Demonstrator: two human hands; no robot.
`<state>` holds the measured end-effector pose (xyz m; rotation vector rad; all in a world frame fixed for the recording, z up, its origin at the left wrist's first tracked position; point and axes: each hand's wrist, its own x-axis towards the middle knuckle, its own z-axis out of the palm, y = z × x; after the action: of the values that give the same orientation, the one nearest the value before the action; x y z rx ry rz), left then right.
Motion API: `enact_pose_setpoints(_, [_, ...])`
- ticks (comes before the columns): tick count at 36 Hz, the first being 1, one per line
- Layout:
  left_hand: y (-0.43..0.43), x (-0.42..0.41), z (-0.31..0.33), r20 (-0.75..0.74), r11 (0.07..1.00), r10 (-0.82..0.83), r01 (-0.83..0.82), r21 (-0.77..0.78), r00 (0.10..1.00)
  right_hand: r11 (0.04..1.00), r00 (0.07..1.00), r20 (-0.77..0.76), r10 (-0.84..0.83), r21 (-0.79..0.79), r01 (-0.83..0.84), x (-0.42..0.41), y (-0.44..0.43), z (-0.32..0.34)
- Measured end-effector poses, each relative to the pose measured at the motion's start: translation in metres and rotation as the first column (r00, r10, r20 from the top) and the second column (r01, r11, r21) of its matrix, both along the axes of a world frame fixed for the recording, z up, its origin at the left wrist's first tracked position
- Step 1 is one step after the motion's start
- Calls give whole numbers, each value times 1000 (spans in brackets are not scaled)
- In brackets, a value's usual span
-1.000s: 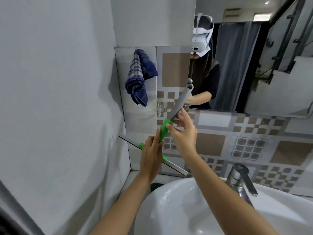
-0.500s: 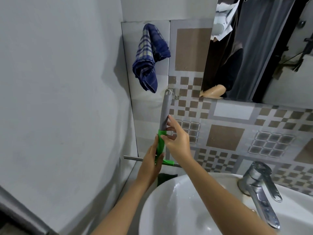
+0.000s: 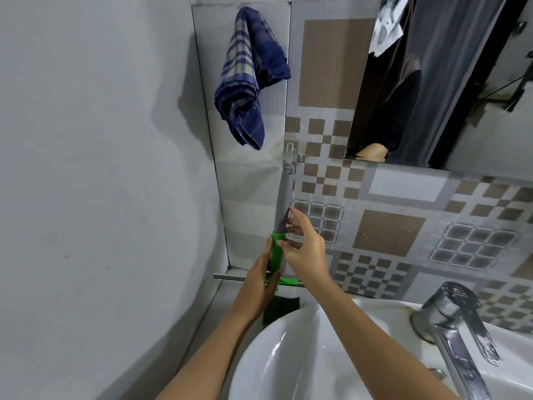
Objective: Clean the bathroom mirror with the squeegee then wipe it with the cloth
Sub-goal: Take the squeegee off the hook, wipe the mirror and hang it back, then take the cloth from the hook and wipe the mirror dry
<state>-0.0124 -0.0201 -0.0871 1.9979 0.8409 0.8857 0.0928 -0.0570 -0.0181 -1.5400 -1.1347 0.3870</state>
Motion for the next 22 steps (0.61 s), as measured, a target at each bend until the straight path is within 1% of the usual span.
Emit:
enact_pose_setpoints(12, [26,15,-16,0,999,-36,36,-17,999,1000,999,45,-10,23,9,10,17,-16])
enact_pose_setpoints(15, [27,14,-19,-2,999,-47,47,-19,999,1000,997,81,-8,19,7,12,16,-17])
enact_pose_setpoints(20, [27,4,1,35,995,-45,42,88,998,995,982,169,-85,69,74,12,8,-9])
enact_pose_setpoints(22, [31,-1,20,103,985,3,-21,174,995,988,974,190,-121,120,100,10,4,2])
